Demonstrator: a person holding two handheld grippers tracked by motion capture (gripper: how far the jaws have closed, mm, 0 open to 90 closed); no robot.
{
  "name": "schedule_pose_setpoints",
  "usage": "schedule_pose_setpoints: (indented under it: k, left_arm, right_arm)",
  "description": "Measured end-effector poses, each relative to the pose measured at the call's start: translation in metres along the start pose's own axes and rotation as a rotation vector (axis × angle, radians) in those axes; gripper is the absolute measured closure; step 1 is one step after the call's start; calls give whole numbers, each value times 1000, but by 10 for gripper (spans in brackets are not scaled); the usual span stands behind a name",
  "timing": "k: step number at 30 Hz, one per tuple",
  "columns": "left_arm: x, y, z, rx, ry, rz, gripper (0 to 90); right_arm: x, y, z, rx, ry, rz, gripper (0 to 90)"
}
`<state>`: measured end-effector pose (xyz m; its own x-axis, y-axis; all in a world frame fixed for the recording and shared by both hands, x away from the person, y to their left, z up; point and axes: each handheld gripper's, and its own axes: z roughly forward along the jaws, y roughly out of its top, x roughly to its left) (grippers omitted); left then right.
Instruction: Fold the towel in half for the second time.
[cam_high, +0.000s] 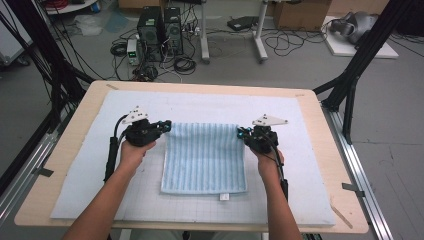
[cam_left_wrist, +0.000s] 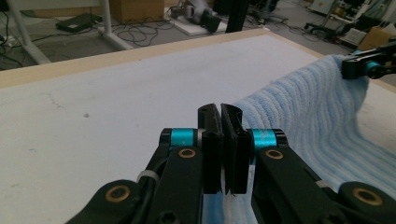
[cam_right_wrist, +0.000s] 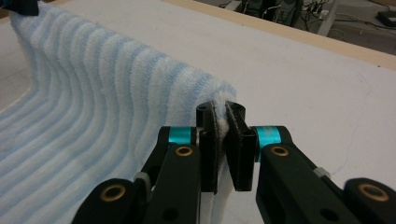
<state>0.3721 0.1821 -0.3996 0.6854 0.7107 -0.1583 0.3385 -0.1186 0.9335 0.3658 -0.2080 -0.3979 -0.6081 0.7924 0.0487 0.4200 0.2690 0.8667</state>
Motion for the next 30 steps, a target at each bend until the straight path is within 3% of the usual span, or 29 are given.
schedule_pose_setpoints:
  k: [2,4,10,14,23,30]
  left_arm:
    - [-4,0,-4,20,-7,4,866]
    - [-10,-3,-11,-6,-2,18,866]
    - [-22,-12,-28,-9,-15,20,866]
    - [-36,-20,-39,-7,-27,57,865]
    - [-53,-45,-54,-20,-63,33,864]
    - [-65,-62,-61,16,-87,27,861]
  right_arm:
    - [3,-4,-5,-8,2,-3,843]
    - [8,-7,-10,-20,13,3,841]
    - [22,-16,-25,-52,28,-14,838]
    - [29,-21,-33,-47,31,-32,836]
    - [42,-44,-49,-39,65,-70,832]
    - [51,-63,-55,-34,71,-78,829]
